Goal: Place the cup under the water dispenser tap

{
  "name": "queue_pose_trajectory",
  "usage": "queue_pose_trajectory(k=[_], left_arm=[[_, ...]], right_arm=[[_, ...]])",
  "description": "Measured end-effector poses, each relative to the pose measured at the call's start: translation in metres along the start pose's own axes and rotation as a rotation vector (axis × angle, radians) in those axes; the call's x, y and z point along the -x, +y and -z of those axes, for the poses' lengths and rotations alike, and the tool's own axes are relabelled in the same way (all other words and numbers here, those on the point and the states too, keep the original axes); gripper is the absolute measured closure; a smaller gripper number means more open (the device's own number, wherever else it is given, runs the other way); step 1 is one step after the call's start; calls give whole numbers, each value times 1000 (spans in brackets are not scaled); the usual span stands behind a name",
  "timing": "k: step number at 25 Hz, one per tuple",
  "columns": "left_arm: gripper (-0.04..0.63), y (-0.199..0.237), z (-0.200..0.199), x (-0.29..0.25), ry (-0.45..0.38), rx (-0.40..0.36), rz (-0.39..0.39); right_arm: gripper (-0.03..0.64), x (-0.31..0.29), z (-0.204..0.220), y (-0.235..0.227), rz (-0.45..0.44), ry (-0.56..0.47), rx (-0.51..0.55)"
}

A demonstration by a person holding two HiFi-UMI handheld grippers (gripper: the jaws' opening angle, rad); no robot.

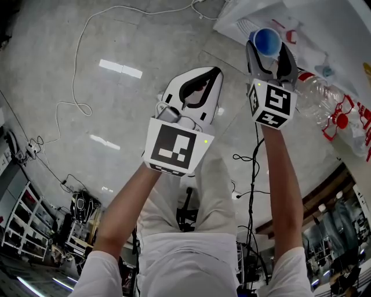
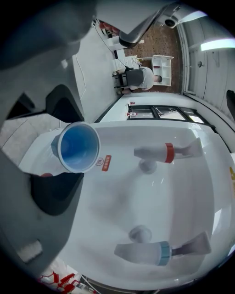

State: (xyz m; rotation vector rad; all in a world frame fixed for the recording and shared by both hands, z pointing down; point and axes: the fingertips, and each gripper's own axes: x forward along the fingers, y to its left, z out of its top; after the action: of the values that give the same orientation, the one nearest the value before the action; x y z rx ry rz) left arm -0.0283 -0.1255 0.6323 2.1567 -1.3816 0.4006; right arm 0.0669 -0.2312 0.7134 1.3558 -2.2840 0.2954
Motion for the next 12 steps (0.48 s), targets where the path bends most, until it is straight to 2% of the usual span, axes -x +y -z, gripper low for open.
queue_pose_trajectory(k=[12], left_arm=[[588, 2, 8, -8, 13, 1, 15]], right_arm=[[265, -19, 18, -10, 30, 30, 0]])
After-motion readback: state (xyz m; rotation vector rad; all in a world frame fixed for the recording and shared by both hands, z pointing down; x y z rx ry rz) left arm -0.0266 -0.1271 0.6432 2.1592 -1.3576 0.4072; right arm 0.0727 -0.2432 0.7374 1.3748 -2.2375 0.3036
